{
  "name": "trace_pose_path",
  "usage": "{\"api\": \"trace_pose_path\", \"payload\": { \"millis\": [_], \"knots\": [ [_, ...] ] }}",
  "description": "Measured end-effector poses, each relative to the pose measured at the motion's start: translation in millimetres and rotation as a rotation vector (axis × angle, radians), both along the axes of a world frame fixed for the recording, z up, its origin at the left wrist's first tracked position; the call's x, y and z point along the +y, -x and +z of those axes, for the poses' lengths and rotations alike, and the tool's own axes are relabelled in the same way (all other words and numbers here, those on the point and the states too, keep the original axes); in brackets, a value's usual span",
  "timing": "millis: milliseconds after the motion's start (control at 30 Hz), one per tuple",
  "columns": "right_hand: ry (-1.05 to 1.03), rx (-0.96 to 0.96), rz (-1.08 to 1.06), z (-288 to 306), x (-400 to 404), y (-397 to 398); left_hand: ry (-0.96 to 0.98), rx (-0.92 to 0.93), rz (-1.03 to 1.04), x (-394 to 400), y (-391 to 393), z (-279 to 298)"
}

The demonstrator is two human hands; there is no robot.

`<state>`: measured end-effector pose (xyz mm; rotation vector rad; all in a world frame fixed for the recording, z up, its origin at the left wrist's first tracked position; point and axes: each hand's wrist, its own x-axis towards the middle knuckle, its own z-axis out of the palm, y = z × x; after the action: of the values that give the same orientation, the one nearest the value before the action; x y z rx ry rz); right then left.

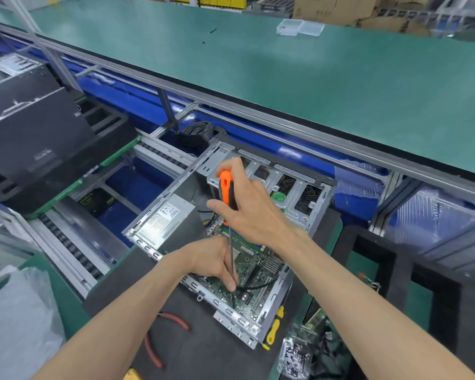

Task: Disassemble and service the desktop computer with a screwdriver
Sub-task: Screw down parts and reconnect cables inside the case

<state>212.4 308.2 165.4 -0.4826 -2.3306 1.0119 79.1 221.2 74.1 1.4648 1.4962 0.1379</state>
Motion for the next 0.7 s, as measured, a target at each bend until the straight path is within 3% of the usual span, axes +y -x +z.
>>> {"api": "trace_pose_path", "payload": {
  "millis": [700],
  "knots": [
    [0.021,0.005,0.021,-8.2,-2.5,1.3,0.095,0.077,-0.009,-0.7,-1.7,3.4]
  ]
}}
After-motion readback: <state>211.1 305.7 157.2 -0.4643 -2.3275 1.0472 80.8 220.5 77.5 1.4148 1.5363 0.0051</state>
